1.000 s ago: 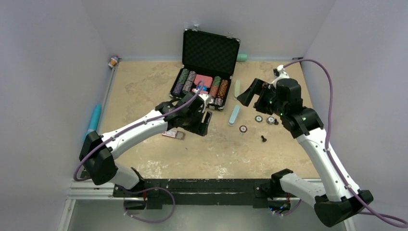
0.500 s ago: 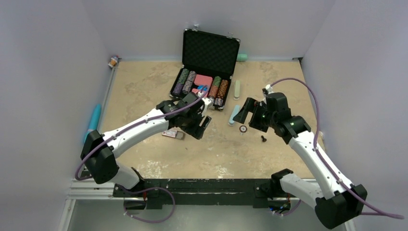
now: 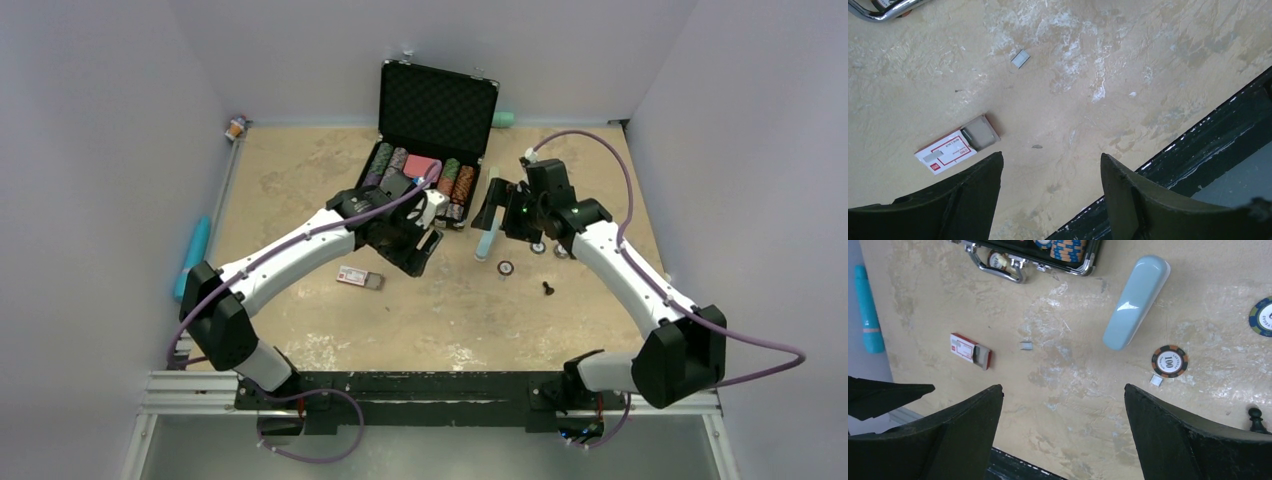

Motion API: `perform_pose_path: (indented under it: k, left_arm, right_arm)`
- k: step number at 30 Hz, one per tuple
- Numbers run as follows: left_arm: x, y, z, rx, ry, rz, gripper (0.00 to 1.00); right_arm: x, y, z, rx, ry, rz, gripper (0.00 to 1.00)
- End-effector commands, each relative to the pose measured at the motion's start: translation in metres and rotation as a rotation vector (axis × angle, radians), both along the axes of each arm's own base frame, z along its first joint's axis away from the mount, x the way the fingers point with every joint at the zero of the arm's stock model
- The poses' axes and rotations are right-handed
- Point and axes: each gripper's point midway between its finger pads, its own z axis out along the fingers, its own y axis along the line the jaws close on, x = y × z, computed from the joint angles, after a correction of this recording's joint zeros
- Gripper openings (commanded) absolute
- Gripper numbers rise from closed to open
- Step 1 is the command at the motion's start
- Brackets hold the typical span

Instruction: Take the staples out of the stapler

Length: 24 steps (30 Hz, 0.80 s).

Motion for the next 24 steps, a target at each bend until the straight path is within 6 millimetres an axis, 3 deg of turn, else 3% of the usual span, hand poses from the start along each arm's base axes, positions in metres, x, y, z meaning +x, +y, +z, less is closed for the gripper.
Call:
perform_pose_path:
  k: [1, 8, 14, 19, 24]
  left_arm:
    - [-0.008, 0.008, -0.008, 0.006, 0.014, -0.048, 0.75]
    - [-0.014, 0.019, -0.031, 0.036, 0.057, 0.041, 0.73]
    - [0.012, 0.025, -0.040, 0.086, -0.003, 0.232, 0.72]
    - [0.022, 0.015, -0.060, 0.081, 0.052, 0.398, 0.69]
    - [0.031, 0.010, -0.080, 0.090, 0.067, 0.456, 0.66]
  right_arm:
    - [0.005, -0.008, 0.003, -0.029, 0.002, -0.070, 0.95]
    - [-0.009, -0.014, 0.010, 0.025, 0.049, -0.205, 0.95]
    - [-0.008, -0.015, 0.016, -0.014, -0.017, -0.143, 0.95]
    - [-0.002, -0.016, 0.004, -0.077, -0.059, -0.062, 0.98]
    - [-0.020, -0.003, 0.007, 0.052, -0.078, -0.030, 0.98]
